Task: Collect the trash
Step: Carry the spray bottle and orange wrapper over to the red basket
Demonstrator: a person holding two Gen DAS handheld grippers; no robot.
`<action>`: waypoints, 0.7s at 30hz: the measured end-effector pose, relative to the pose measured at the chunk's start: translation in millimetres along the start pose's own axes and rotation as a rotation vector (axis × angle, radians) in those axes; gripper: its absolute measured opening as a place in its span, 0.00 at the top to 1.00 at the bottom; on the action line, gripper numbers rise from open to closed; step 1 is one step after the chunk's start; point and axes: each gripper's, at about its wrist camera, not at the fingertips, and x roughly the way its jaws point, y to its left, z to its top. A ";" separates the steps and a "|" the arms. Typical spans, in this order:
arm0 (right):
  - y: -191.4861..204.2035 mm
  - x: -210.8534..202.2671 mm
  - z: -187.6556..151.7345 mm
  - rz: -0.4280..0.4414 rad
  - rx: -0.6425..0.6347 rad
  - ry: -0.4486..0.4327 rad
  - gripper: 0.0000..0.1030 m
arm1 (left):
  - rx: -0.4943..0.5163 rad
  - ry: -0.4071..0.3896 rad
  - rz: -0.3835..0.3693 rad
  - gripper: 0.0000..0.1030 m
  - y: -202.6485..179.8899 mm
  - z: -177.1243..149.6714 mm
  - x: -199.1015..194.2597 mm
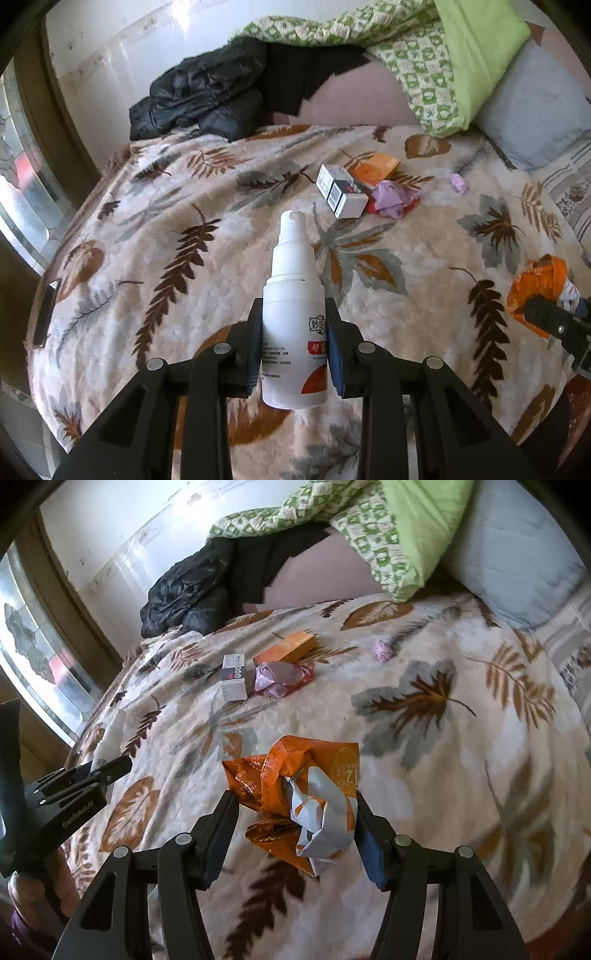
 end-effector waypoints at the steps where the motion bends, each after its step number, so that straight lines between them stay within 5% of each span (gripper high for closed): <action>1: -0.8 -4.4 -2.9 0.002 0.012 -0.002 0.38 | 0.001 -0.008 0.004 0.72 -0.5 -2.1 -6.0; 10: 2.1 -41.0 -29.5 0.002 0.043 -0.033 0.38 | 0.025 -0.066 0.065 0.72 -4.4 -19.0 -41.1; 21: 10.4 -85.9 -44.8 -0.010 0.050 -0.103 0.38 | 0.050 -0.137 0.028 0.72 -18.8 -26.1 -82.6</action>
